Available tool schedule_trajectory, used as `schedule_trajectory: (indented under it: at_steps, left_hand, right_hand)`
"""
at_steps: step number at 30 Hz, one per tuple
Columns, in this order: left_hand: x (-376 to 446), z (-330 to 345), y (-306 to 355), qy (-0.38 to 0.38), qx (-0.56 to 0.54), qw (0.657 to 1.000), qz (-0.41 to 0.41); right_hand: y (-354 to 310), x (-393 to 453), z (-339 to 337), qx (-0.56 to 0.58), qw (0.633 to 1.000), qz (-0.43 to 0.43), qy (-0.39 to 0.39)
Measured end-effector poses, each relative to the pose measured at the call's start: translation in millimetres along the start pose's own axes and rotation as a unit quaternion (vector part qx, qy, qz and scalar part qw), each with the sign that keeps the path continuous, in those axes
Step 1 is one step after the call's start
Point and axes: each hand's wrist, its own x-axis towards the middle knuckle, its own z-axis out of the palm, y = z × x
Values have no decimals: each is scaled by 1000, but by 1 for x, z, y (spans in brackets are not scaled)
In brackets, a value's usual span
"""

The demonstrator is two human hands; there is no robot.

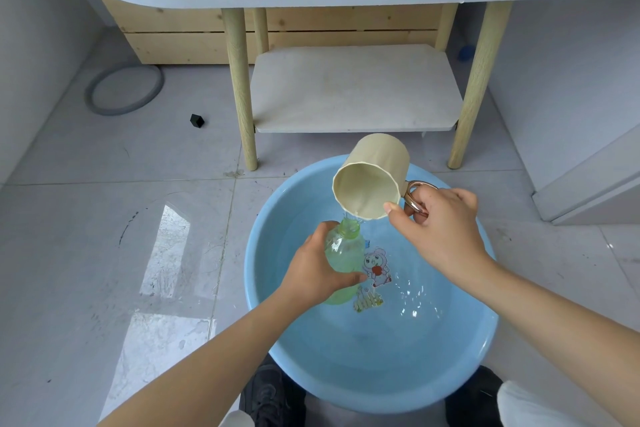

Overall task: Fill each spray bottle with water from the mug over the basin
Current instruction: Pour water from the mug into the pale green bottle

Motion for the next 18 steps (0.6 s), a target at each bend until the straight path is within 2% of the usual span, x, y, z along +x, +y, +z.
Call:
schedule_trajectory:
  at_steps: [18]
  left_hand:
    - [0, 2, -3, 0, 6, 1000, 2]
  right_hand:
    - [4, 0, 1, -23, 998, -39, 45]
